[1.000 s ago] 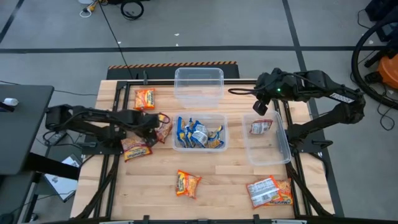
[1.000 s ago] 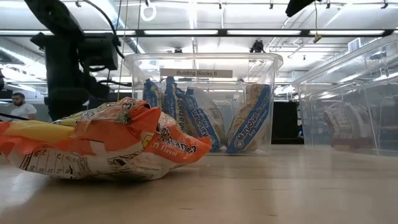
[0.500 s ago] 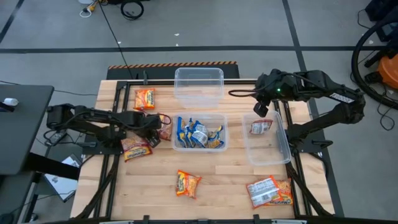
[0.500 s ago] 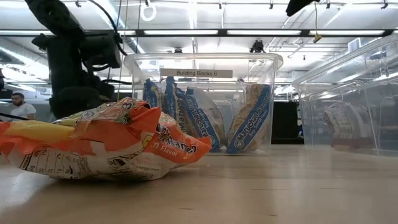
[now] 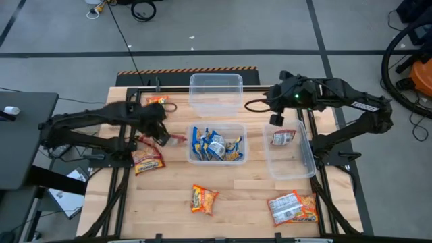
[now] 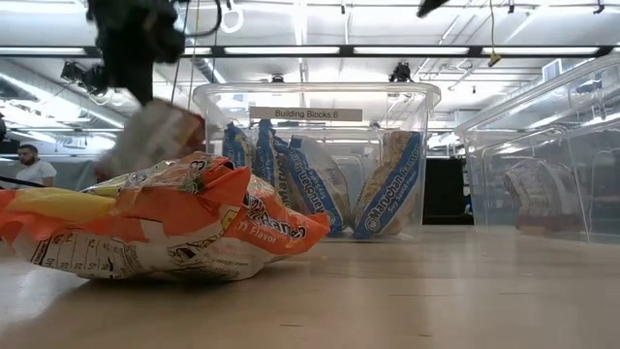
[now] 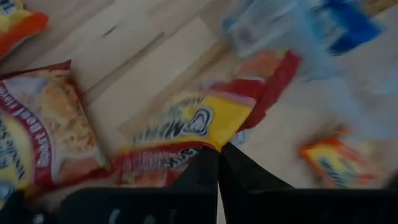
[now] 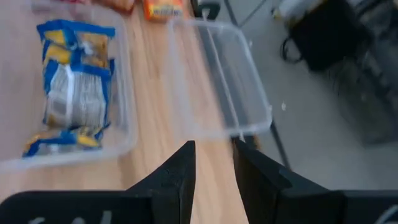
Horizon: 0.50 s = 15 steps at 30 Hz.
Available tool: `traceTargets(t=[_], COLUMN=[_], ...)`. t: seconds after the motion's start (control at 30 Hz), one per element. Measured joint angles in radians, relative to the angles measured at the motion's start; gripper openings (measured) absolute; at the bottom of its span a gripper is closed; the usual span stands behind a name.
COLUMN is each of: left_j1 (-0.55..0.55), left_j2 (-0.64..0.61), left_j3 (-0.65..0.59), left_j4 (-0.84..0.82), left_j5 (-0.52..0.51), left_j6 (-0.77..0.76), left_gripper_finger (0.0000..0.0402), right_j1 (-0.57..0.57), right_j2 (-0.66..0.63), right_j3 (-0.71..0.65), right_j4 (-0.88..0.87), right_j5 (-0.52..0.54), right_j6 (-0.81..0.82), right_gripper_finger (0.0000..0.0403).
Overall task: Sort Maruchan noodles
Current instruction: Put the red noodle pack into the bottom right transparent bin
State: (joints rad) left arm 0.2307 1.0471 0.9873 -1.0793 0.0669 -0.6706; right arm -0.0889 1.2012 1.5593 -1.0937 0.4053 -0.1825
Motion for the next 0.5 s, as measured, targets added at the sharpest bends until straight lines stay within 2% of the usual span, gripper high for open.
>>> traceTargets(t=[0.1, 0.23, 0.37, 0.5], left_j1=[0.028, 0.057, 0.063, 0.063], left_j2=[-0.001, 0.000, -0.001, -0.001], left_j3=[0.124, 0.276, 0.411, 0.475], left_j4=[-0.110, -0.167, -0.164, -0.124], left_j5=[0.037, 0.044, 0.052, 0.055], left_j6=[-0.003, -0.023, -0.020, 0.019], left_gripper_finger=[0.0002, 0.0002, 0.0001, 0.0001], right_j1=[0.000, 0.003, 0.007, 0.013], right_j2=[0.035, 0.107, 0.208, 0.306], right_j3=[0.000, 0.000, 0.000, 0.000], right_j4=[0.155, 0.409, 0.663, 0.835], right_j5=[-0.039, -0.191, -0.313, -0.400], right_j6=[-0.054, -0.115, -0.087, -0.075], right_gripper_finger=[0.0114, 0.0128, 0.0167, 0.0221])
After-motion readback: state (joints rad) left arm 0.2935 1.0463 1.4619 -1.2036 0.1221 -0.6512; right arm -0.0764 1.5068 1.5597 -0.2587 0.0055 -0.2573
